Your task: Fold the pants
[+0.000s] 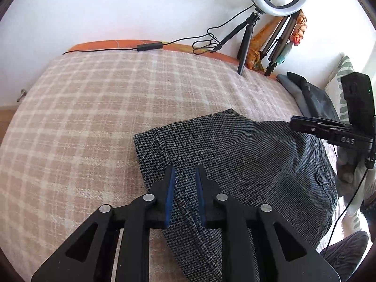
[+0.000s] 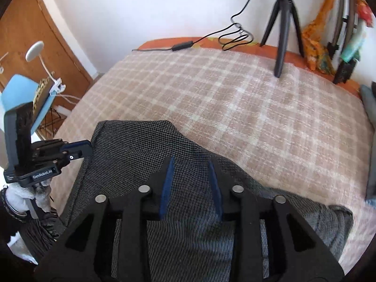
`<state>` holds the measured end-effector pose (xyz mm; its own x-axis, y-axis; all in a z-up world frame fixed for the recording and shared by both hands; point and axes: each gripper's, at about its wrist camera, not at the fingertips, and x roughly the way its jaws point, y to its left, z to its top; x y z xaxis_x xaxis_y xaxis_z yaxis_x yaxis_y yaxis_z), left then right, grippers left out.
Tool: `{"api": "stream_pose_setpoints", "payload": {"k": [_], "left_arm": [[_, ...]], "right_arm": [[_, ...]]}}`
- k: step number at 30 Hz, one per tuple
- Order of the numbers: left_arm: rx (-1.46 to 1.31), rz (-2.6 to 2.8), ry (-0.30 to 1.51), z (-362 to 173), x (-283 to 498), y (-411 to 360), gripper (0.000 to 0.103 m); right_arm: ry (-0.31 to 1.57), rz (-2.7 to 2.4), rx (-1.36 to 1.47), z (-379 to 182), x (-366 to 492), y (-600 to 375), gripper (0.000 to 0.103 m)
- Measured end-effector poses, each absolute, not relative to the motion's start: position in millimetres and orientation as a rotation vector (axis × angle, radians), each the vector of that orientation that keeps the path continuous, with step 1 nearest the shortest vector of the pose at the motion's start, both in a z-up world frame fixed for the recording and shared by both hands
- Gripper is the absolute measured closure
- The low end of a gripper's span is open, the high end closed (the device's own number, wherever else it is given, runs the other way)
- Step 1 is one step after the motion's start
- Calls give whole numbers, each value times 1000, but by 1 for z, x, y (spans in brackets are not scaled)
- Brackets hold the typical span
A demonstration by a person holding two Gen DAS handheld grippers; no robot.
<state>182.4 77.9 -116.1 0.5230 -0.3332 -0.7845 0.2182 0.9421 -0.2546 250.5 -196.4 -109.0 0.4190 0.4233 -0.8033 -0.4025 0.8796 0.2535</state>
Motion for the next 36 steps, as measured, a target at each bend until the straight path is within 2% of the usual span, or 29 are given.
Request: {"api": "stream_pose_setpoints", "payload": {"k": [7, 12, 16, 19, 21, 23, 27, 32, 36], "left_arm": [[-114, -460, 959, -101, 178, 32, 84], [11, -591, 928, -89, 186, -43, 84], [28, -580, 948, -108, 209, -74, 84], [60, -579, 1016, -136, 215, -85, 83], [95, -570, 985, -144, 210, -87, 83], [113, -561, 977, -142, 207, -89, 83], [131, -540, 946, -136, 202, -87, 83], [68, -523, 916, -119, 193, -70, 83], [68, -531, 920, -119, 183, -67, 83]], "right_arm": [[931, 306, 129, -73, 169, -266, 60], [934, 221, 138, -84, 125, -292, 60], [939, 167, 175, -97, 101, -308, 60], [950, 122, 220, -106, 80, -328, 60], [956, 85, 276, -112, 70, -345, 57], [952, 45, 344, -117, 60, -362, 49], [931, -17, 540, -131, 45, -392, 40], [907, 0, 805, -159, 35, -413, 38], [909, 24, 864, -176, 44, -402, 38]]}}
